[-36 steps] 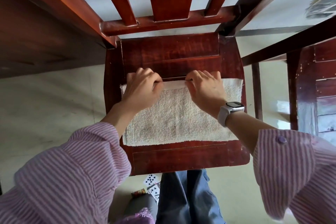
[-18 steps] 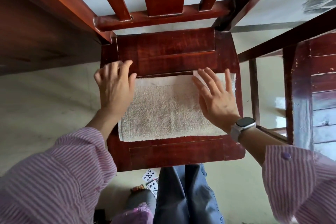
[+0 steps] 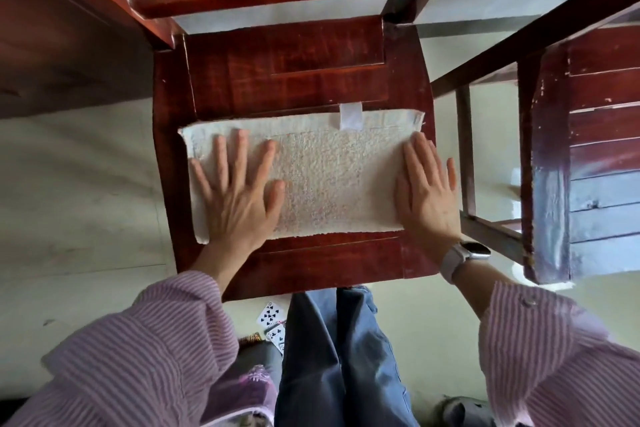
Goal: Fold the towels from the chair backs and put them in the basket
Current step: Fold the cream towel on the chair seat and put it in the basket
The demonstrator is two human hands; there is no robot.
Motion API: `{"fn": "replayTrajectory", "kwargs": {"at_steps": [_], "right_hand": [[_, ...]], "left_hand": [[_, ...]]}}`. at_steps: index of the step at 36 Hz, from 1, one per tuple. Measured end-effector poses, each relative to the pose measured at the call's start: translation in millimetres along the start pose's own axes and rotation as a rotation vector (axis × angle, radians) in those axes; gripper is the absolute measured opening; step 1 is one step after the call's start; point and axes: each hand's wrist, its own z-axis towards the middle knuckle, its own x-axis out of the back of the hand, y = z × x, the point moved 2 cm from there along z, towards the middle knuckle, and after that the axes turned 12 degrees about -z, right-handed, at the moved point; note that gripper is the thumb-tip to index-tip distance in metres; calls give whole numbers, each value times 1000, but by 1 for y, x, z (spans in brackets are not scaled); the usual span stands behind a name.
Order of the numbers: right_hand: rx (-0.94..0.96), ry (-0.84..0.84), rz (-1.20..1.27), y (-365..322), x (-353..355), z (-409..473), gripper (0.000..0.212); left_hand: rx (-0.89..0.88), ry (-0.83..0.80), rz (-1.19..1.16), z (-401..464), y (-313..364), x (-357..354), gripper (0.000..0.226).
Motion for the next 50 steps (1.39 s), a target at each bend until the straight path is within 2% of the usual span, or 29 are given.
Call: {"fn": "replayTrajectory", "kwargs": {"at_steps": [3,6,9,12,17,20,24,26,29,31,33,36,38,39,41,42,44,46,48,50], "right_hand": [[-219,106,122,1,12,-1,36],[-429,26,200,4,12,4,28],[-519,-41,217,6,4,14,31],[-570,-109,209,8,-5,22,34],[-617,-206,204,1,-5,27,28],[-618,-189,190,-7,1,23,28],[-600,-132,435,-13,16,11,20],[-648,-123,586,-13,30,8,25],[-706,-131,777,-15,59,6,16],[-653,-147,878,-26,79,4,8],[-533,-157,913,-47,96,1,10],[-272,-295,1037,-94,107,-2,18],[-145,-427,1108,-122,102,-4,23],[-115,-449,1102,-131,97,-2,24],[-147,-405,1044,-136,85,3,25],[-178,-356,995,-134,80,5,26],[-226,-265,892,-127,70,9,28],[-228,-212,778,-121,62,9,30],[-196,-181,639,-117,58,7,32],[-127,-123,501,-116,56,5,33]], "left_hand": [[2,23,-23,-3,5,4,59],[-40,14,-34,-10,16,2,58],[-52,-3,-11,-17,24,-4,58],[-21,-23,22,-20,23,-12,59],[-4,-32,54,-18,22,-17,60],[-7,-50,47,-18,21,-14,60],[-10,-93,24,-18,24,-9,60],[-13,-100,-36,-16,26,-3,59],[-4,-48,-264,-14,27,9,45],[41,52,-563,-14,33,28,29],[264,69,-988,-19,38,48,22],[618,-130,-1706,-23,42,65,16],[764,-131,-1979,-22,35,70,16],[856,-88,-2030,-22,29,70,21],[977,-40,-2011,-22,17,67,29],[983,-43,-1987,-22,13,66,31],[909,-56,-1872,-19,9,64,29],[782,-47,-1549,-16,8,60,30],[662,11,-1226,-13,8,56,21],[570,89,-1087,-14,10,54,17]]}}
